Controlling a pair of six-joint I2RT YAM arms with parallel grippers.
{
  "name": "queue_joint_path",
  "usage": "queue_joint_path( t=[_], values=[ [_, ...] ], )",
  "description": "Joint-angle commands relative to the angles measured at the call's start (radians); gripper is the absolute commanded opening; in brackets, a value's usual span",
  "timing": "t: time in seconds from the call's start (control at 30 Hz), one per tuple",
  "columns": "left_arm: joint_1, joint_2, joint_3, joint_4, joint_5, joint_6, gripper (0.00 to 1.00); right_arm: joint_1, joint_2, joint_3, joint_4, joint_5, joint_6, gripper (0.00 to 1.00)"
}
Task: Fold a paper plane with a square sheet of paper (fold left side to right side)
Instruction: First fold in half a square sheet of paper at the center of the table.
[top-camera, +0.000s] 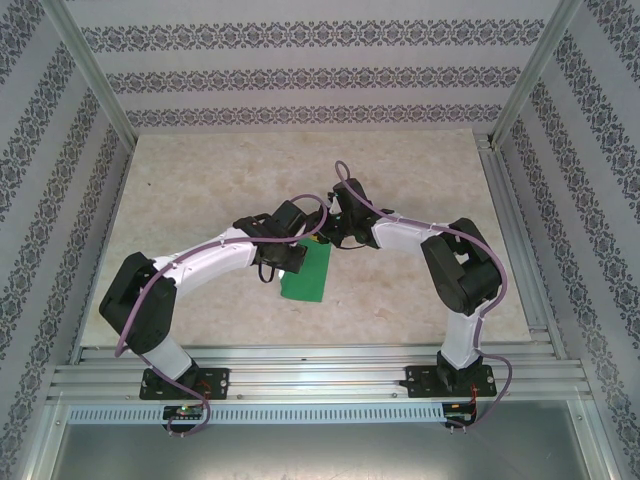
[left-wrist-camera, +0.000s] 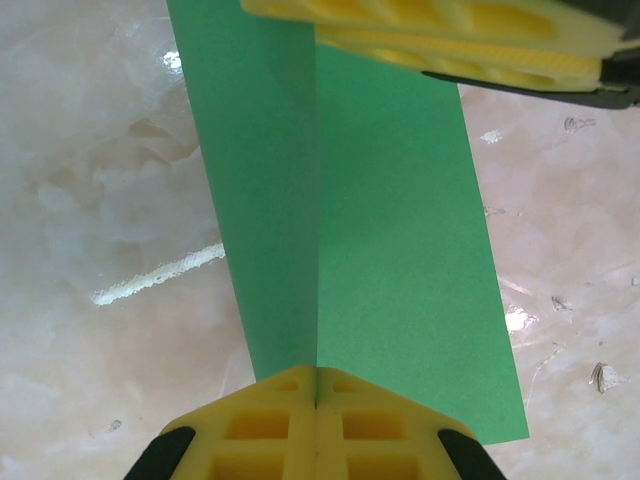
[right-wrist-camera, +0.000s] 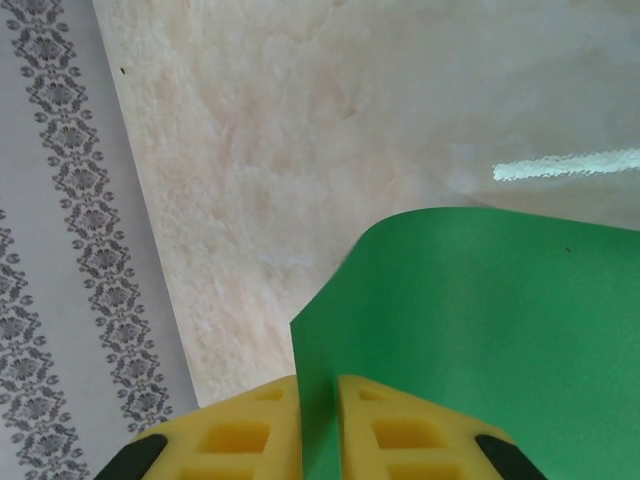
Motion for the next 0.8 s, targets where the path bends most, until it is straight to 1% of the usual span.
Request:
queue_joint_path(
  t=[0.0,0.1,0.13,0.2,0.23,0.33,0.43,0.5,0.57,0.77],
  values=[
    [-0.021,0.017,0.033,0.026,0.011,0.024,0.0,0.01,0.021,0.033,-0.012,-0.016,-0.031,0.09],
    [-0.021,0.013,0.031,0.026,0.02,0.03,0.07,0.008,0.022,0.035,-0.017,-0.017,-0.042,0.04],
    [-0.021,0.009,0.031,0.027,0.028,0.031,0.11,0.006,0.022,0.036,-0.019,-0.021,-0.047,0.02],
    [-0.021,-0.007,0.029,0.027,0.047,0.036,0.24,0.001,0.021,0.034,-0.026,-0.026,-0.061,0.0],
    [-0.021,-0.024,0.024,0.032,0.065,0.041,0.34,-0.003,0.021,0.031,-0.029,-0.028,-0.072,0.0],
    [-0.013,-0.11,-0.006,0.057,0.12,0.043,0.5,-0.018,0.019,0.02,-0.031,-0.042,-0.116,0.0],
    [0.026,-0.221,-0.056,0.098,0.183,0.017,0.63,-0.031,0.022,0.009,-0.029,-0.062,-0.167,0.0],
    [0.065,-0.281,-0.097,0.126,0.222,-0.011,0.67,-0.037,0.022,0.003,-0.034,-0.07,-0.203,0.0],
    [0.096,-0.306,-0.128,0.126,0.216,-0.035,0.69,-0.043,0.022,0.001,-0.052,-0.063,-0.239,0.0],
    [0.13,-0.22,-0.172,0.118,0.173,-0.081,0.72,-0.057,0.018,-0.032,-0.043,-0.05,-0.286,0.0]
  ],
)
